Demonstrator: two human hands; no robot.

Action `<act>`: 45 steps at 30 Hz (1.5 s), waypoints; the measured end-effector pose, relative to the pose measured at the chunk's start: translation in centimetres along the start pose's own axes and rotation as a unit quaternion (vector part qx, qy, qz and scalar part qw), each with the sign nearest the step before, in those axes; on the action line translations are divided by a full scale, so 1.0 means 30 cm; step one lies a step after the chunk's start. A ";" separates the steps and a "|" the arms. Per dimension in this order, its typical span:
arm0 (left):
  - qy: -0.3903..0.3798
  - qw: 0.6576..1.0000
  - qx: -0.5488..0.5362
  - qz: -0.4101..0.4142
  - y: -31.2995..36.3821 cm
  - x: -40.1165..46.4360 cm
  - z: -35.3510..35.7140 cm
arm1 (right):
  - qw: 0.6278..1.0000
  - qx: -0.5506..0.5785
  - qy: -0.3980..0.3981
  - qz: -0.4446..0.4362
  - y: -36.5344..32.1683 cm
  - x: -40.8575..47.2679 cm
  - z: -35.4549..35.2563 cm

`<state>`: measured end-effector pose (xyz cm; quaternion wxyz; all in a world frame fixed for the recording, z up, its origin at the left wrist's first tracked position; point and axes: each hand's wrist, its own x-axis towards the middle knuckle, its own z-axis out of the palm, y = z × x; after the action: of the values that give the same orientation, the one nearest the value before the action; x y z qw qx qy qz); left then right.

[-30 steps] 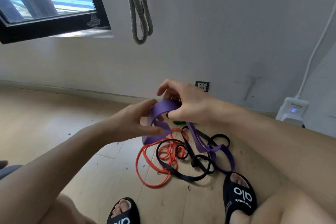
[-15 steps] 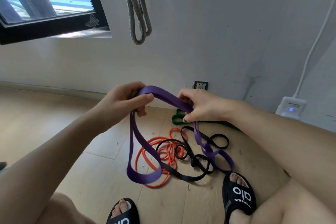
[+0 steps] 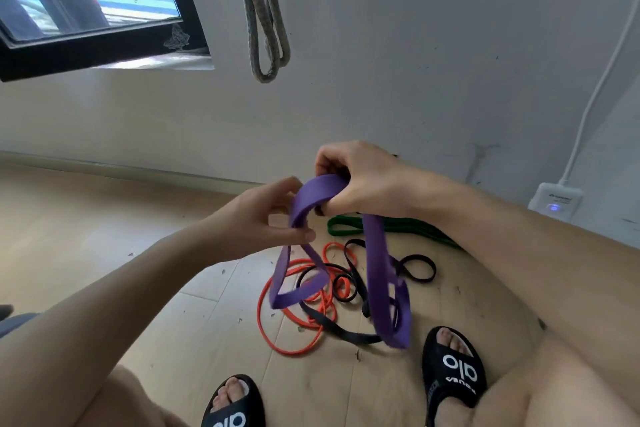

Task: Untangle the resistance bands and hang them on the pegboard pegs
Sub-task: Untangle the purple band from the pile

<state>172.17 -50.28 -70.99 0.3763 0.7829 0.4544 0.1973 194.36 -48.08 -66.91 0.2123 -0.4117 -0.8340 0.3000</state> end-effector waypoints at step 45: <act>0.010 0.998 -0.055 0.007 0.001 -0.013 0.006 | 0.984 0.177 0.016 0.009 -0.080 -0.008 0.021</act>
<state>172.11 -50.71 -71.07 0.4129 0.7623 0.4408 0.2324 192.77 -49.63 -65.78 0.2930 -0.3796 -0.7605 0.4379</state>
